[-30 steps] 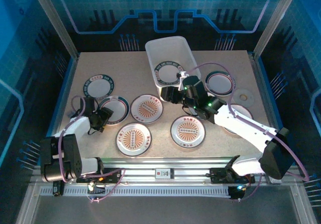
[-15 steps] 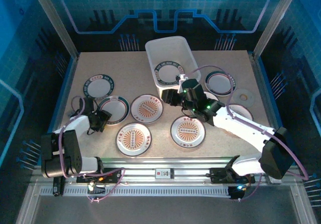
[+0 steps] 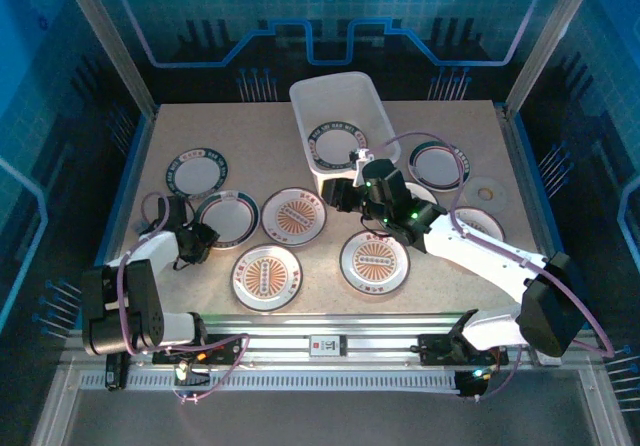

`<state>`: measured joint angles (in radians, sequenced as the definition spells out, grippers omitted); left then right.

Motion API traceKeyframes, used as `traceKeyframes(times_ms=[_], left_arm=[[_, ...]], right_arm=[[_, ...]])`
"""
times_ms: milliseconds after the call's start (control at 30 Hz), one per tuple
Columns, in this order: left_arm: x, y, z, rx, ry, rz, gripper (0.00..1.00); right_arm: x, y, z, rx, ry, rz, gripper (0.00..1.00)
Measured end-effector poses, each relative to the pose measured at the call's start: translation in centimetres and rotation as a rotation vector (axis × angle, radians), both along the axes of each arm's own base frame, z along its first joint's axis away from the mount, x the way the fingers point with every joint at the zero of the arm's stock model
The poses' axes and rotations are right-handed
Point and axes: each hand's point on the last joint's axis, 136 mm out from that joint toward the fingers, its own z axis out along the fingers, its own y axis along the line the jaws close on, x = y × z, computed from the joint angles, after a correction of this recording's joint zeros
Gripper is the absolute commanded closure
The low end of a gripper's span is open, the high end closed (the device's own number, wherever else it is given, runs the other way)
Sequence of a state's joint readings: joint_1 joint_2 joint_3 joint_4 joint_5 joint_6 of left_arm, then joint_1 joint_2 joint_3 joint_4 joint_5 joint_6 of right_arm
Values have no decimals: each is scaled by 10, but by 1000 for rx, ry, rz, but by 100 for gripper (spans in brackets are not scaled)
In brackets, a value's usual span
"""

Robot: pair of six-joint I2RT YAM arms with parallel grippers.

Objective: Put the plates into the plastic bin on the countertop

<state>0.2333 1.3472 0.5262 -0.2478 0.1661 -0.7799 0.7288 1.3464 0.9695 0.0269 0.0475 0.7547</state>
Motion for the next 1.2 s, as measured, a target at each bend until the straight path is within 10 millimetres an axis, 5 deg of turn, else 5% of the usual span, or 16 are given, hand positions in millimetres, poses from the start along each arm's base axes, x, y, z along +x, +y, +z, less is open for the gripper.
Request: traceKeyframes(times_ms=[333, 667, 1200], left_arm=[[17, -7, 11, -20, -107, -31, 87], [16, -7, 52, 14, -234, -29, 95], [6, -12, 89, 27, -309, -46, 100]], right_arm=[[1, 4, 3, 15, -14, 8, 68], [1, 7, 4, 29, -21, 19, 68], [-4, 12, 4, 51, -18, 54, 59]])
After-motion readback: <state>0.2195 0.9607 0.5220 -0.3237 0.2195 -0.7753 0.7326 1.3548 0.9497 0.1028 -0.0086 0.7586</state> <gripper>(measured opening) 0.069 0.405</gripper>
